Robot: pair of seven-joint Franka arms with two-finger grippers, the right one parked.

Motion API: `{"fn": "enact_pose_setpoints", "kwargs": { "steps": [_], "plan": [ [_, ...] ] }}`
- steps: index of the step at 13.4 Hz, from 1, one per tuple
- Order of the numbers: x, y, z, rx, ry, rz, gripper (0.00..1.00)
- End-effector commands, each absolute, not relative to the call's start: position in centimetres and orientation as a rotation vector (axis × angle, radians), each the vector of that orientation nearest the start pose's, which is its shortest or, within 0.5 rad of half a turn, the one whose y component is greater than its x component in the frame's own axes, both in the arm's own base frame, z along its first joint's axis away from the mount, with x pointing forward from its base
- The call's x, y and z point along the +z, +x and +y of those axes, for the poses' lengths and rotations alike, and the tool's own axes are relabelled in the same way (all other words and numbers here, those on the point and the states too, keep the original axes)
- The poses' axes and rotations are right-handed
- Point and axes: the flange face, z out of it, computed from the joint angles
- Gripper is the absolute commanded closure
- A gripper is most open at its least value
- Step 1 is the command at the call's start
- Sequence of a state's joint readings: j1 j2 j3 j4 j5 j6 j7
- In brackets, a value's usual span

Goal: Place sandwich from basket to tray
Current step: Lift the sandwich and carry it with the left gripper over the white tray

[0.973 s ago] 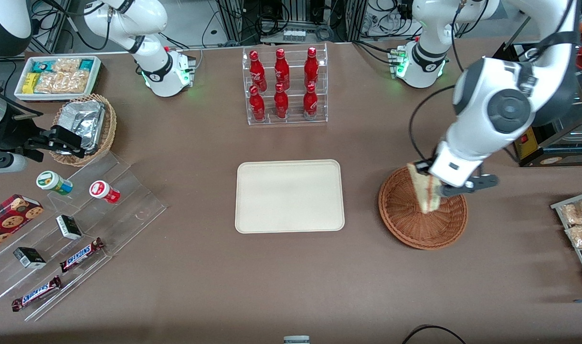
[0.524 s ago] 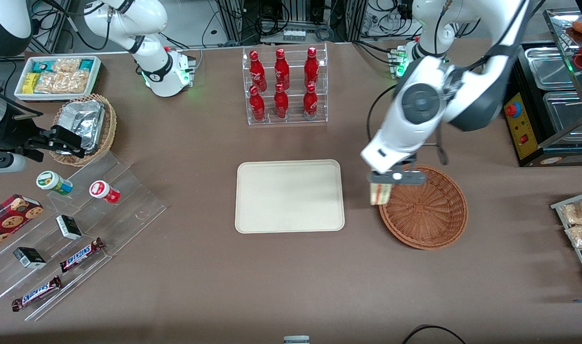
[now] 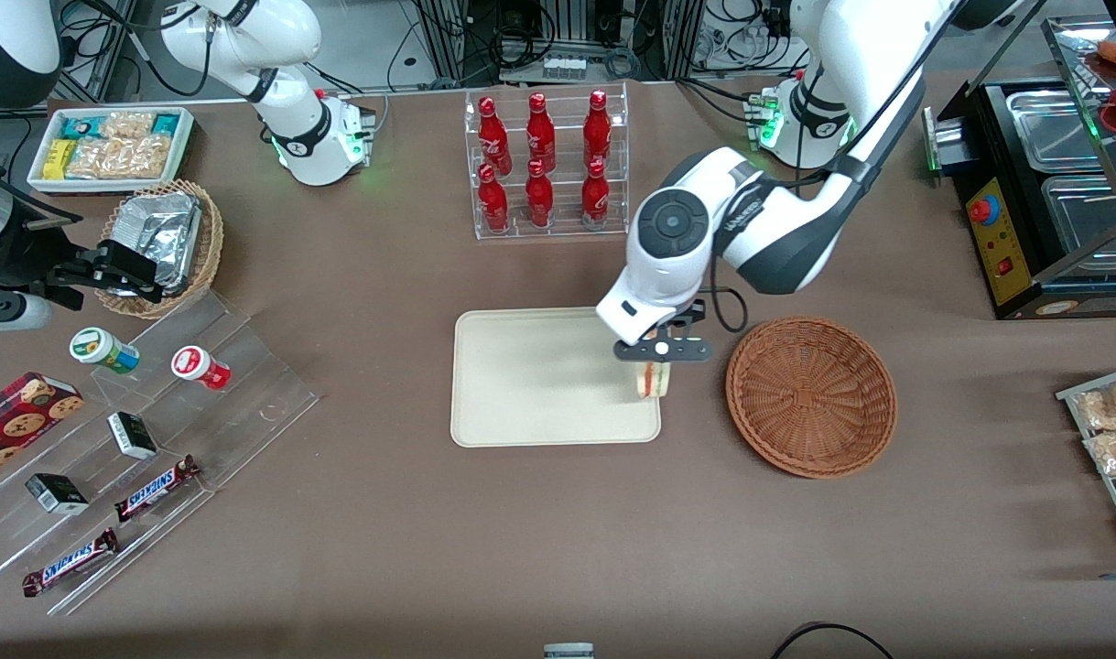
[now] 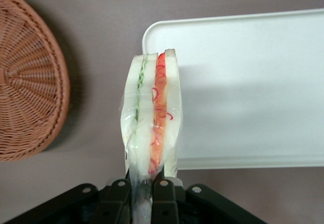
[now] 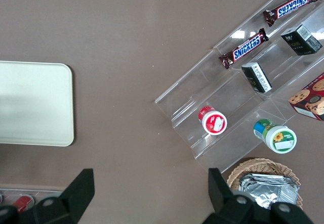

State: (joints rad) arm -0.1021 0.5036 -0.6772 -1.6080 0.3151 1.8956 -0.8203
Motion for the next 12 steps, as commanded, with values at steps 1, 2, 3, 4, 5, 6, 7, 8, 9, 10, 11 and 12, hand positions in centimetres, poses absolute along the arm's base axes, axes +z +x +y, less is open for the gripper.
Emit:
{"fn": "enact_pose_setpoints", "kwargs": {
  "steps": [1,2,3,4,5,6,7,8,9,10,11,12],
  "plan": [
    [36.2,52.7,-43.2,0.067,-3.115,0.005,1.00],
    [35.4,52.7,-43.7,0.062,-3.123,0.021,1.00],
    [34.9,52.5,-44.2,0.047,-3.127,0.033,1.00],
    [34.7,52.1,-44.9,0.023,-3.129,0.034,1.00],
    [34.4,52.0,-45.2,0.017,-3.126,0.040,1.00],
    [34.1,51.9,-45.4,0.023,-3.127,0.042,1.00],
    [33.8,51.8,-45.8,0.017,-3.134,0.048,1.00],
    [33.7,51.8,-46.0,0.004,-3.144,0.025,1.00],
    [33.3,52.0,-46.1,-0.017,-3.154,-0.007,1.00],
    [32.7,52.0,-46.4,-0.039,-3.150,-0.018,1.00],
    [31.9,52.1,-46.5,-0.049,-3.140,-0.036,1.00],
    [31.8,52.1,-46.5,-0.062,-3.138,-0.039,1.00]
  ]
}}
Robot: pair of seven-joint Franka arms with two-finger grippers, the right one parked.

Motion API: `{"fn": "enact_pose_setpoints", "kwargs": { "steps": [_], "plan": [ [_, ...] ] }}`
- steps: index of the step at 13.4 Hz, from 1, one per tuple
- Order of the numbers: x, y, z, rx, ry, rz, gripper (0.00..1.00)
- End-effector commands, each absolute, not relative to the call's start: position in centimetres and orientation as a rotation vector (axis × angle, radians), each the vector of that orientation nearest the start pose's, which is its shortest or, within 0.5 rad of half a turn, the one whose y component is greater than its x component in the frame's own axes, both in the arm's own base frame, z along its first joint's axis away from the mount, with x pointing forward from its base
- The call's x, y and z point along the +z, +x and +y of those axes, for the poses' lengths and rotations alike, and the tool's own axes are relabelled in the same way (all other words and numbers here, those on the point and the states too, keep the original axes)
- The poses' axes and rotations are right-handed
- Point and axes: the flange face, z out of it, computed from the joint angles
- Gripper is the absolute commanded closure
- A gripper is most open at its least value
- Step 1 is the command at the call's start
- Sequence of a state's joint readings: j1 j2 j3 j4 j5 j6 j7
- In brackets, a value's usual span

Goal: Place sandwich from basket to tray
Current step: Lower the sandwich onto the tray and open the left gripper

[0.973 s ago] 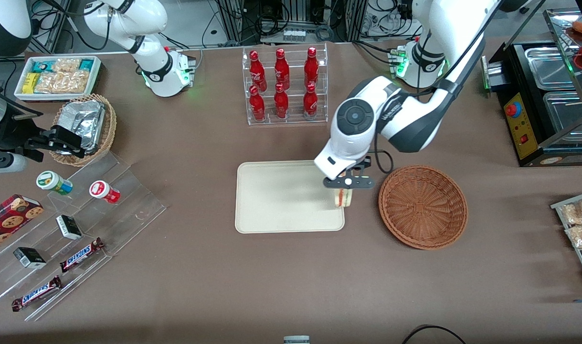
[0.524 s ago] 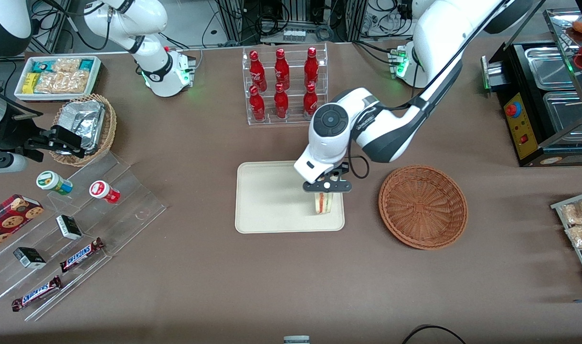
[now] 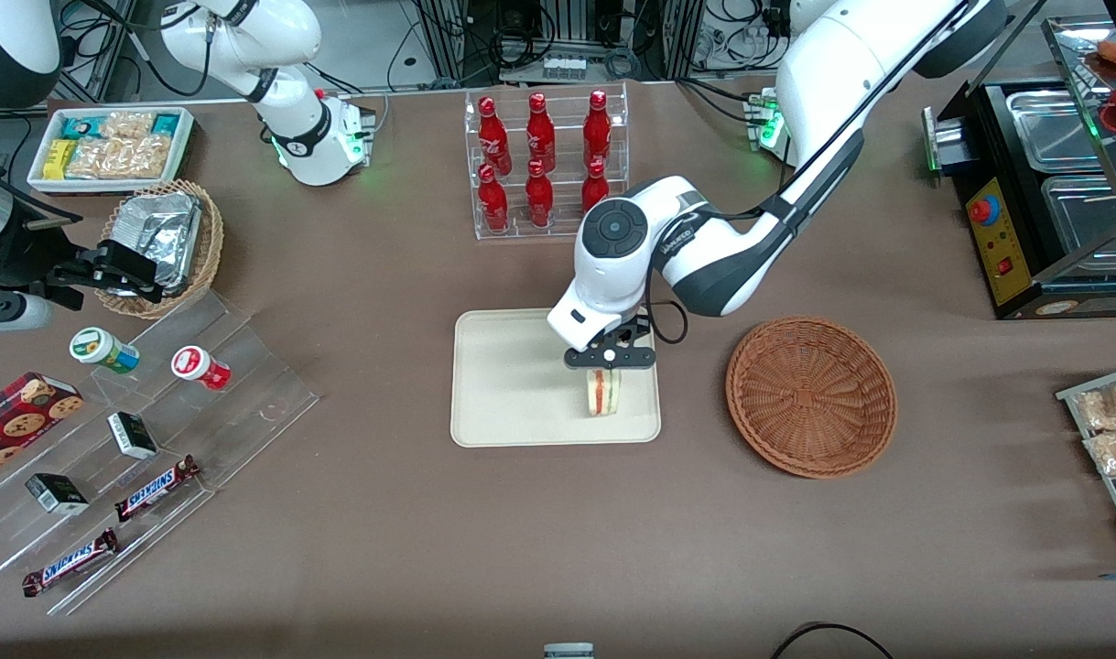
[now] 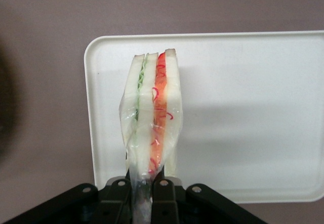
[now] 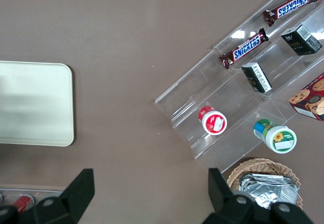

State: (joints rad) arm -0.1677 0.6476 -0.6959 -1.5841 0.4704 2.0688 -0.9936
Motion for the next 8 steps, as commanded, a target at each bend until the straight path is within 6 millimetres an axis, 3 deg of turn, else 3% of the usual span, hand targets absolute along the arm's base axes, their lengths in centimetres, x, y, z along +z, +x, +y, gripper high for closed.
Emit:
{"fn": "enact_pose_setpoints", "kwargs": {
  "steps": [1,8],
  "plan": [
    [31.7,52.3,-46.7,-0.079,-3.154,-0.040,1.00],
    [28.7,51.8,-47.7,-0.084,-3.158,-0.006,1.00]
  ]
}}
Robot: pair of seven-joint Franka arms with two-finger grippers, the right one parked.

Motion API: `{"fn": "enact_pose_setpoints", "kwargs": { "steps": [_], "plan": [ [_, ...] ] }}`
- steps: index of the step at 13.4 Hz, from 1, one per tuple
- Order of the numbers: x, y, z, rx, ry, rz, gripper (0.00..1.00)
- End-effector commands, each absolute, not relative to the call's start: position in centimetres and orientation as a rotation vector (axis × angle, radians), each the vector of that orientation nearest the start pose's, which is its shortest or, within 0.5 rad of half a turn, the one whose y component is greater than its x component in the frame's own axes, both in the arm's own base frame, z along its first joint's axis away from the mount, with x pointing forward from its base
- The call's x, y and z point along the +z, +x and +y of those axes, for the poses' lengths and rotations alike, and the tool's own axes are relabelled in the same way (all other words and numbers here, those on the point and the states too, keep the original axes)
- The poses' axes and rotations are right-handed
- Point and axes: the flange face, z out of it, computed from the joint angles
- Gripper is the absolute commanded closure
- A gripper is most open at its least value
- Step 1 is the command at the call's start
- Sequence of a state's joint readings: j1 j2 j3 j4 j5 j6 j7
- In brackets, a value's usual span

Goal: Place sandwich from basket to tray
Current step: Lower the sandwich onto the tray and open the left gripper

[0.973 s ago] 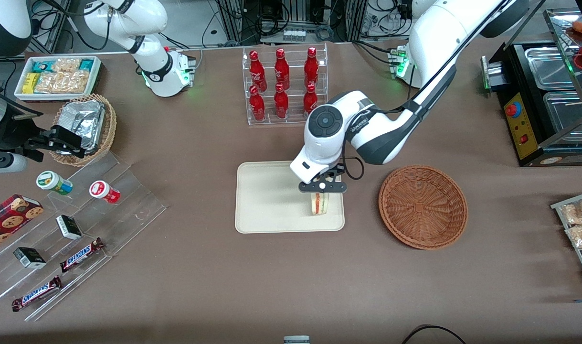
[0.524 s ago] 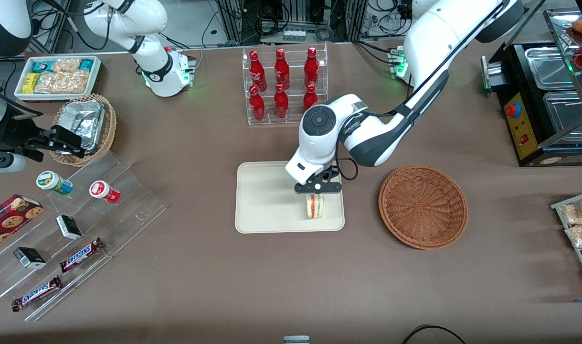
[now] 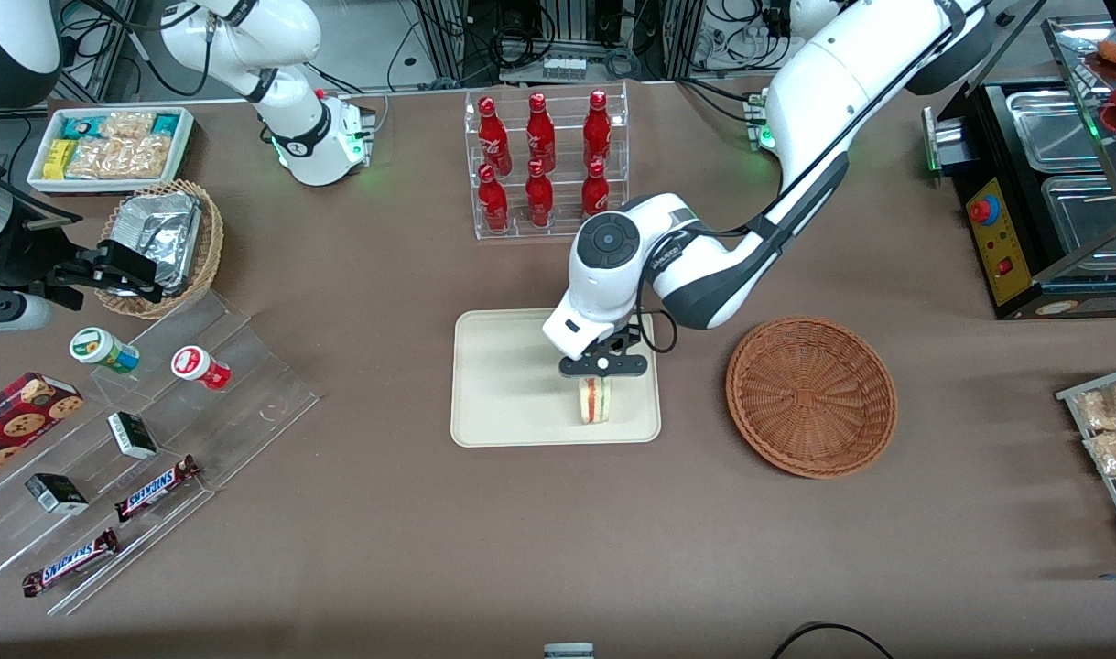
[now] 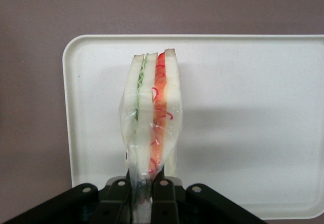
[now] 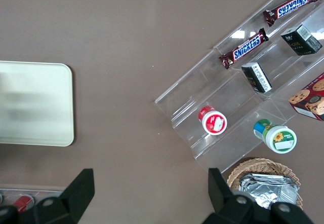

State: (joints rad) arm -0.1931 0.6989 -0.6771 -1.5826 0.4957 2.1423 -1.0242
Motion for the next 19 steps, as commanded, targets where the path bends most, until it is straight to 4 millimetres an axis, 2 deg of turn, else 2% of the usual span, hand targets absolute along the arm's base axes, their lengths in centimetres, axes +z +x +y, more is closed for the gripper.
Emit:
{"fn": "enact_pose_setpoints", "kwargs": {
  "steps": [1,6,9,10,11,12,14,15,17,19],
  "plan": [
    [27.9,51.8,-47.7,-0.081,-3.146,-0.001,1.00],
    [26.6,51.7,-47.7,-0.123,-3.106,0.047,1.00],
    [26.6,51.7,-47.7,-0.115,-3.110,0.022,1.00],
    [26.6,51.6,-47.8,-0.111,-3.113,0.018,0.97],
    [26.6,51.6,-47.8,-0.111,-3.114,0.015,0.78],
    [26.5,51.7,-47.8,-0.110,-3.113,0.004,0.45],
    [26.4,51.7,-47.9,-0.117,-3.112,-0.033,0.06],
    [26.5,51.5,-48.1,-0.120,-3.113,-0.036,0.00],
    [26.9,51.6,-48.0,-0.115,-3.119,-0.054,0.00],
    [28.3,52.4,-48.1,-0.127,-3.137,-0.105,0.00]
  ]
}}
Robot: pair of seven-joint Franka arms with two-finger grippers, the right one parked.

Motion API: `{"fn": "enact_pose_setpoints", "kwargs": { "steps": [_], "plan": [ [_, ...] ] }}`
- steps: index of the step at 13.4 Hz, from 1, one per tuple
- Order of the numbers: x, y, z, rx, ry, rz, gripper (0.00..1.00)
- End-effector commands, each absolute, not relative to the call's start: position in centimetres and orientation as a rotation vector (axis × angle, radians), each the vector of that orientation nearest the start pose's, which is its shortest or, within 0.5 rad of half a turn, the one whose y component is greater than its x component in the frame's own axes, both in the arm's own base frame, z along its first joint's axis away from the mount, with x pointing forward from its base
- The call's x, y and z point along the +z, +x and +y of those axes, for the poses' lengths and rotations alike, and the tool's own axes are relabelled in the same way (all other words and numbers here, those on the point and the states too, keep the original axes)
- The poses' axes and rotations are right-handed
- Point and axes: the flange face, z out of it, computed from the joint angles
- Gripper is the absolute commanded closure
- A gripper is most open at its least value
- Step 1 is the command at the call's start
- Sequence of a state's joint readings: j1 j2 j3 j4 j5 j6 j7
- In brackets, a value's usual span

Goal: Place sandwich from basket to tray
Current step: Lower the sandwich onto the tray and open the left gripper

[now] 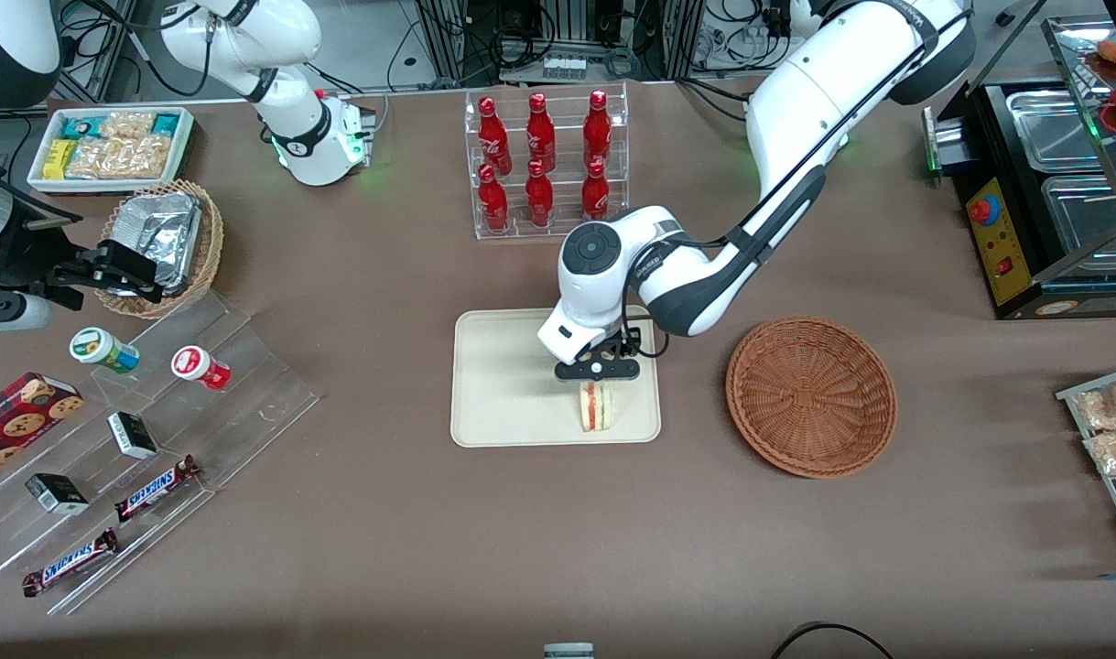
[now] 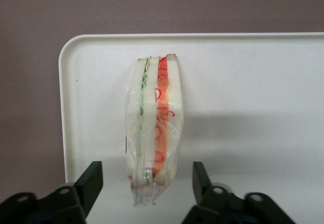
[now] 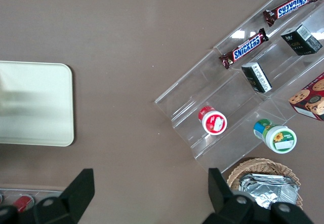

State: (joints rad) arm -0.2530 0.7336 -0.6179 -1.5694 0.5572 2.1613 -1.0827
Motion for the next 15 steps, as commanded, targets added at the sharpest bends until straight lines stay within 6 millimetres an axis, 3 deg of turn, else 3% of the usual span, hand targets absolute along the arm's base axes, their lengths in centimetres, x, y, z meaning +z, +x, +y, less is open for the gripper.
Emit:
{"fn": "enact_pose_setpoints", "kwargs": {
  "steps": [1,6,11,13,15],
  "plan": [
    [28.7,52.7,-48.1,-0.109,-3.142,-0.195,0.00],
    [33.4,53.9,-46.8,-0.167,-3.106,-0.352,0.00],
    [40.7,54.2,-45.1,-0.237,-3.039,-0.414,0.00],
    [43.4,55.4,-43.0,-0.219,-3.068,-0.516,0.00],
    [47.3,56.0,-42.0,-0.244,-3.108,-0.592,0.00]
  ]
}}
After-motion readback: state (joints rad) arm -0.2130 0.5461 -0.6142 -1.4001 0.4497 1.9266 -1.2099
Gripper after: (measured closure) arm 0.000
